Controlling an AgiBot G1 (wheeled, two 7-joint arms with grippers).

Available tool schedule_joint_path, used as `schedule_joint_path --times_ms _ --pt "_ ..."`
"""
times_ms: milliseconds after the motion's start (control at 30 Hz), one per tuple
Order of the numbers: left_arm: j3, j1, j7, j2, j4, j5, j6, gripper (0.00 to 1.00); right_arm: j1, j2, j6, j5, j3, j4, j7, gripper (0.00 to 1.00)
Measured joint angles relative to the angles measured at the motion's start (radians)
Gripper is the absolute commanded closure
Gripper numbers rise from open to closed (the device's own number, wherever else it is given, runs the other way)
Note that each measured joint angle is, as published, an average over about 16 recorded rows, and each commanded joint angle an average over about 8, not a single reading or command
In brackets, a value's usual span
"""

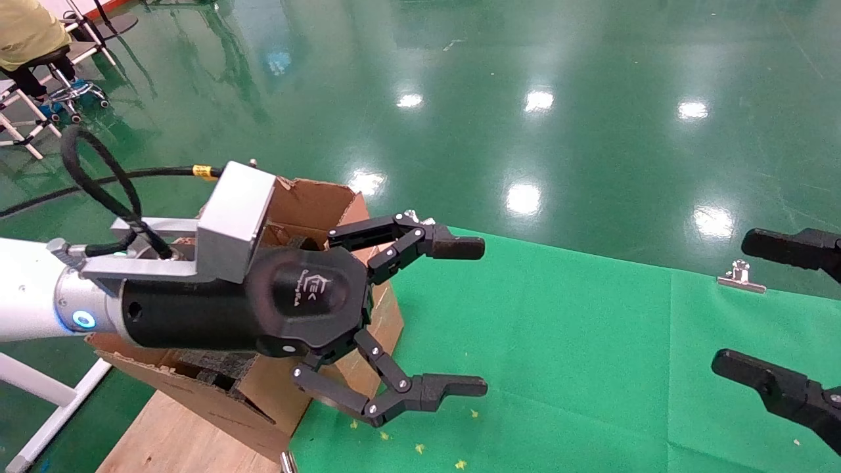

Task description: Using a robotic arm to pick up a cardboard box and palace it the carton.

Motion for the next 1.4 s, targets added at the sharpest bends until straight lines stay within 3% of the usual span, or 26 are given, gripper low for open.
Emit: schedule_joint_path --times_ms 567,600,833,867,1167,1400 --pt "0.000 0.000 0.000 0.000 0.000 0.000 0.000 0.00 0.000 0.000 0.000 0.000 0.000 0.000 0.000 0.00" --pt "0.000 0.000 0.000 0.000 0.000 0.000 0.000 0.00 0.000 0.000 0.000 0.000 0.000 0.000 0.000 0.06" --pt "0.000 0.000 0.000 0.000 0.000 0.000 0.000 0.00 0.000 0.000 0.000 0.000 0.000 0.000 0.000 0.93" --pt "0.000 -0.001 0.000 -0.001 0.001 0.001 0.000 0.00 0.000 0.000 0.000 0.000 0.000 0.000 0.000 1.00" --pt "0.013 -0.032 -0.044 -0.034 0.004 0.050 -0.012 0.00 0.000 0.000 0.000 0.000 0.000 0.000 0.000 1.00" --pt "0.055 -0.102 -0.163 -0.093 -0.013 0.173 -0.030 0.00 0.000 0.000 0.000 0.000 0.000 0.000 0.000 1.00"
